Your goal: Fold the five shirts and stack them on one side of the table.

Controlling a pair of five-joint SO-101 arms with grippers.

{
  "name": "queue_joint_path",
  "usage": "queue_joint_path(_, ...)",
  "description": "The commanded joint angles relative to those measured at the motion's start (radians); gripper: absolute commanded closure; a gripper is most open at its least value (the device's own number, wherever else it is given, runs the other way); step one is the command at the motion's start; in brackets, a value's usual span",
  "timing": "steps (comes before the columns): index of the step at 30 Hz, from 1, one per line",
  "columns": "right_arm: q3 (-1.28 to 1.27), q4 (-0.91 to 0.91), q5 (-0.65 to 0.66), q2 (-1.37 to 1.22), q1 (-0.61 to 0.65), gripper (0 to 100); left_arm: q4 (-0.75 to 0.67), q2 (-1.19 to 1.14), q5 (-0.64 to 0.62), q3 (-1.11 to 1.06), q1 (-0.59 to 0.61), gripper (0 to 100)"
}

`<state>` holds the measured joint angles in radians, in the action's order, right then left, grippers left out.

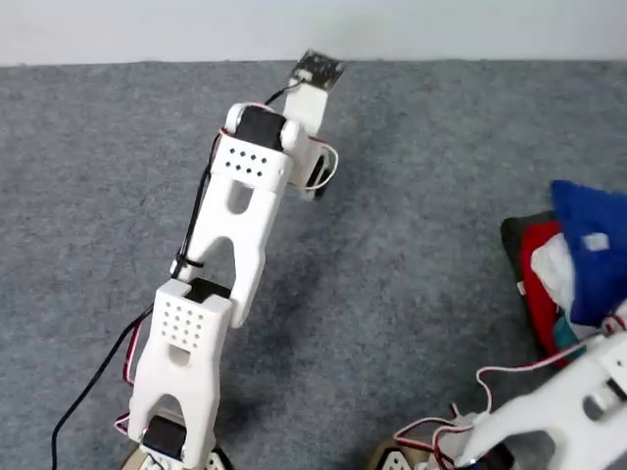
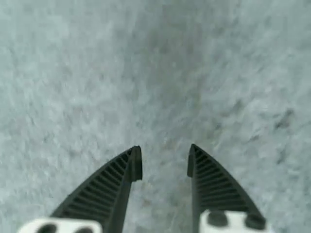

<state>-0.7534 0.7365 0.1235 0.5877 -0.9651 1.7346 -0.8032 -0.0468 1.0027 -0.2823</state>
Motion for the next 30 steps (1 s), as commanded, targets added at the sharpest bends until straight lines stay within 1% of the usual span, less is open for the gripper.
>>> queue_joint_path(1, -0.087, -0.18, -0.009, 0.025, -0.058, 98.3, -0.032, 0.06, 0.008, -0.081, 0.023, 84)
queue_joint_path(3, -0.155, -0.259, -0.009, 0.025, -0.058, 97.2, -0.064, 0.06, 0.008, -0.139, 0.029, 84)
queue_joint_path(4, -0.183, -0.286, -0.009, 0.025, -0.054, 94.8, -0.075, 0.06, 0.008, -0.162, 0.031, 84)
queue_joint_path(7, -0.216, -0.309, -0.026, 0.036, -0.056, 82.1, -0.097, 0.06, 0.008, -0.223, 0.032, 84)
queue_joint_path(9, -0.215, -0.308, -0.084, 0.036, -0.062, 76.3, -0.095, 0.06, 0.008, -0.254, 0.031, 84)
queue_joint_path(11, -0.215, -0.308, -0.112, 0.038, -0.065, 76.4, -0.078, 0.068, 0.008, -0.269, 0.028, 84)
queue_joint_path(14, -0.196, -0.292, -0.114, 0.071, -0.065, 77.7, 0.018, 0.091, 0.008, -0.197, 0.031, 84)
queue_joint_path(16, -0.143, -0.214, -0.115, 0.127, -0.059, 78.3, 0.021, 0.133, 0.008, -0.153, 0.044, 84)
queue_joint_path(18, -0.061, -0.093, -0.112, 0.182, -0.025, 78.0, 0.021, 0.195, 0.006, -0.145, 0.052, 84)
queue_joint_path(21, 0.061, 0.124, -0.087, 0.214, 0.094, 78.0, 0.021, 0.276, 0.006, -0.177, 0.051, 84)
queue_joint_path(24, 0.14, 0.338, -0.005, 0.211, 0.303, 78.1, 0.021, 0.361, 0.006, -0.278, 0.051, 84)
queue_joint_path(28, 0.141, 0.567, 0.103, 0.211, 0.585, 78.3, 0.021, 0.525, 0.006, -0.513, 0.049, 84)
queue_joint_path(30, 0.087, 0.634, 0.201, 0.211, 0.691, 78.3, 0.021, 0.629, 0.006, -0.668, 0.049, 84)
